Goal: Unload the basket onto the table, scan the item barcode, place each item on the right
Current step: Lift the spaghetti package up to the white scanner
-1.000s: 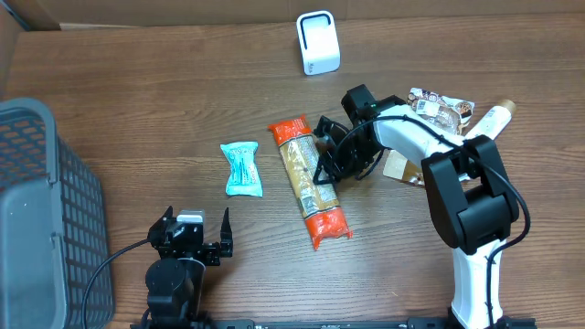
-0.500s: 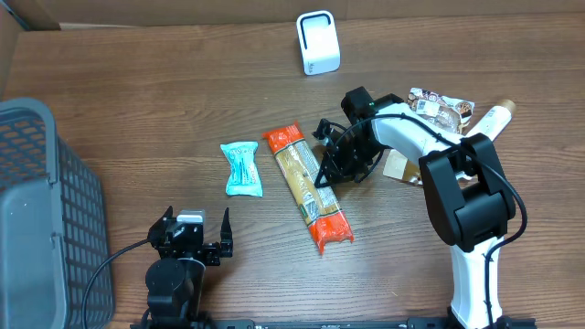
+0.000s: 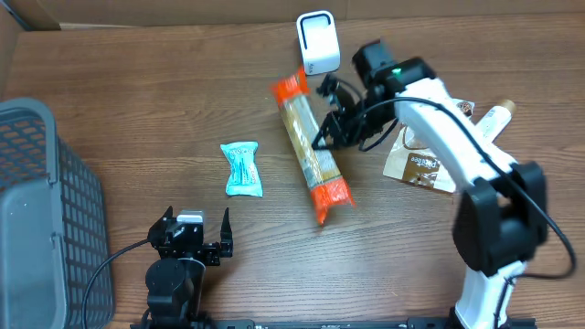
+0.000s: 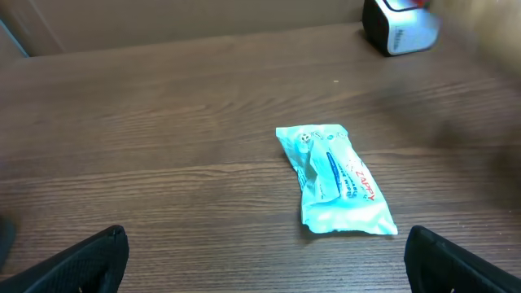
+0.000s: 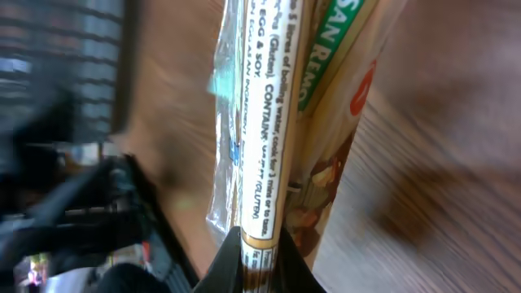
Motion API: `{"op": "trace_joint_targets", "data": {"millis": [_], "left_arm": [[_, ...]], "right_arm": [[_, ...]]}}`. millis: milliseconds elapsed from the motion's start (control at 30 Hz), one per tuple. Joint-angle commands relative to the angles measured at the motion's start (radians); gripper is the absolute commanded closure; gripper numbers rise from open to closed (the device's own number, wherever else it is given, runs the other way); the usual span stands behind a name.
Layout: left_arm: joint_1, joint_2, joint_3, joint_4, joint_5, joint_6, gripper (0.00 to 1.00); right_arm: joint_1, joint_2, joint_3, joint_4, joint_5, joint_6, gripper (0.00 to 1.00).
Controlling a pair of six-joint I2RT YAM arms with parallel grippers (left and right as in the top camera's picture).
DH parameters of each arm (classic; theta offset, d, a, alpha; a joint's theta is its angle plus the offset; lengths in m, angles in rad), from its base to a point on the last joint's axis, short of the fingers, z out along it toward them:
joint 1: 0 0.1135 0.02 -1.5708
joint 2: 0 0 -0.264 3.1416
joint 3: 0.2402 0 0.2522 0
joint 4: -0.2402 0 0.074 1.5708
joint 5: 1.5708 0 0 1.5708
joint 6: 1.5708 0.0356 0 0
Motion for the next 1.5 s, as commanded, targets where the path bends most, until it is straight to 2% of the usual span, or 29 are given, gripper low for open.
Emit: {"op": "trace_joint_targets", "data": {"millis": [0,233,367,433,633,700,767,867,967,1100,1200,1300,1467], "left_arm": [[0.000,-0.009,-0.006,0.000,-0.009,-0.013,0.01],[0.000,-0.009,-0.006,0.000,-0.009,-0.013,0.00],[0.000,-0.009,-0.006,0.000,-0.009,-0.013,0.00],[0.000,-0.009,-0.006,0.000,-0.009,-0.013,0.00],[0.000,-0.009,-0.006,0.000,-0.009,-0.013,0.00],[0.000,-0.009,-0.006,0.000,-0.009,-0.013,0.00],[0.000,-0.009,-0.006,0.000,-0.009,-0.013,0.00],[0.000,-0.009,-0.006,0.000,-0.009,-0.013,0.00],[0.000,-0.009,-0.006,0.000,-0.009,-0.013,0.01],[0.000,-0.009,-0.006,0.000,-0.009,-0.013,0.00],[0.000,-0.009,-0.006,0.000,-0.009,-0.013,0.01],[0.000,-0.009,-0.006,0.000,-0.009,-0.013,0.00],[0.000,-0.009,-0.006,0.000,-0.009,-0.013,0.00]], "right_arm": [[-0.046,-0.137,0.060,0.026,-0.261,0.002,0.96],[-0.173,-0.154,0.060,0.090,-0.666,0.002,0.96],[-0.214,-0.154,0.060,0.105,-0.662,0.024,0.96],[-0.217,-0.154,0.061,0.111,-0.581,0.046,0.96],[-0.171,-0.154,0.089,0.234,-0.128,0.264,0.96],[-0.138,-0.154,0.122,0.260,0.108,0.289,0.96],[-0.080,-0.154,0.146,0.300,0.426,0.263,0.96],[0.016,-0.148,0.144,0.407,0.861,0.153,0.96],[0.095,-0.135,0.132,0.504,1.100,-0.023,0.96],[0.134,-0.106,0.132,0.588,1.124,-0.383,0.96],[0.135,-0.064,0.132,0.722,1.113,-0.624,0.96],[0.122,-0.016,0.132,0.829,1.086,-0.779,0.96],[0.097,0.079,0.132,1.078,1.088,-0.917,0.96]]}}
